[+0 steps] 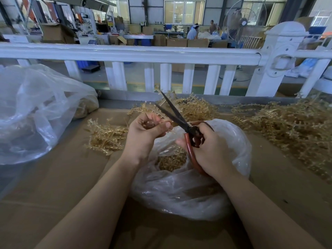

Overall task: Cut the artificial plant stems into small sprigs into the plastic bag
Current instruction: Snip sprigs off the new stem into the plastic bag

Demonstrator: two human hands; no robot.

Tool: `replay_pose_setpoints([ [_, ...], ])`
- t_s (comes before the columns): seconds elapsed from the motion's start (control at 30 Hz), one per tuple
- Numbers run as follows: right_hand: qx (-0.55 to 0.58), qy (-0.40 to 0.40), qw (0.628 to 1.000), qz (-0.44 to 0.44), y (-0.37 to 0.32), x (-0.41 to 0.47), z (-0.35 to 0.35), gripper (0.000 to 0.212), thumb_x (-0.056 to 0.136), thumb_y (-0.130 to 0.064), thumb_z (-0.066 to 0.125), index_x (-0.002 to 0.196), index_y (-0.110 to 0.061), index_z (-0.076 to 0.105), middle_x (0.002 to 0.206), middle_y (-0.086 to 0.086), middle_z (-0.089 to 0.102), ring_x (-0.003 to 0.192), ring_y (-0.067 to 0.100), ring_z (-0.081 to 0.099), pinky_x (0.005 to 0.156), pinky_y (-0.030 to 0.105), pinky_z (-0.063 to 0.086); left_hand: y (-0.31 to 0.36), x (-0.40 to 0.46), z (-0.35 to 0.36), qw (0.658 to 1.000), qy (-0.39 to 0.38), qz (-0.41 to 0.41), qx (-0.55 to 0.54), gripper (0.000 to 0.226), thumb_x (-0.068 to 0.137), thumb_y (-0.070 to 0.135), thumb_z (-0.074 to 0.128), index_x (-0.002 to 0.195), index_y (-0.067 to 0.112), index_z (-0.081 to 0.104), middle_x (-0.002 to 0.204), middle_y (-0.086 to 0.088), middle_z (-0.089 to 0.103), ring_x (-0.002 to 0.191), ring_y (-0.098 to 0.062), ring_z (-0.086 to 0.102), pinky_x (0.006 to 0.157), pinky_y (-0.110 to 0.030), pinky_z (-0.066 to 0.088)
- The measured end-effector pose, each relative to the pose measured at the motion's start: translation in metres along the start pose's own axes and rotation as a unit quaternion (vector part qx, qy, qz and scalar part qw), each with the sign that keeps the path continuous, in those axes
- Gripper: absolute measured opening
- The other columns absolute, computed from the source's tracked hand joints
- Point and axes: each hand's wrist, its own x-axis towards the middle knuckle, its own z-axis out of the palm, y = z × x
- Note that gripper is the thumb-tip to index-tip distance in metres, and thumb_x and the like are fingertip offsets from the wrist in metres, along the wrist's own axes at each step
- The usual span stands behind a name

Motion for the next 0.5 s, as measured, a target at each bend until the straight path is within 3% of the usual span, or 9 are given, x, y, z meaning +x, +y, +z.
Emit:
replay_pose_setpoints([
  [0.1, -0.075, 0.006, 0.997, -0.007, 0.0023, 0.0001, 0.0013, 0.056, 0.072, -0.077, 0.059, 0.092, -0.025, 0.060, 0.086, -0.015, 0.062, 0.079, 0.003, 0.060, 0.064, 0.017, 0.048, -0.0009, 0.0005, -0.0014, 1.000, 0.008, 0.025, 0.007, 0.017, 0.077, 0.001, 0.074, 0.084, 0.004, 0.059, 0.078, -0.010, 0.065, 0.074, -0.020, 0.061, 0.072, -0.030, 0.053],
  [0.3, -0.136, 0.031, 0.990, -0.005, 0.0054, 0.0005, 0.0012, 0.054, 0.076, -0.076, 0.060, 0.091, -0.025, 0.057, 0.089, -0.013, 0.062, 0.080, 0.006, 0.059, 0.066, 0.025, 0.053, -0.0006, 0.0010, -0.0022, 0.999, -0.005, 0.038, -0.013, 0.028, 0.073, 0.008, 0.075, 0.093, 0.001, 0.058, 0.077, -0.002, 0.069, 0.075, -0.013, 0.066, 0.071, -0.024, 0.054],
  [0.5, -0.150, 0.012, 0.988, -0.020, 0.0017, 0.0002, 0.0011, 0.063, 0.071, -0.084, 0.051, 0.094, -0.026, 0.059, 0.088, -0.014, 0.063, 0.080, 0.006, 0.058, 0.066, 0.021, 0.050, -0.0035, 0.0021, -0.0043, 0.999, -0.002, 0.039, 0.012, 0.018, 0.084, -0.013, 0.064, 0.090, 0.003, 0.059, 0.086, -0.011, 0.067, 0.086, -0.026, 0.063, 0.082, -0.036, 0.056],
])
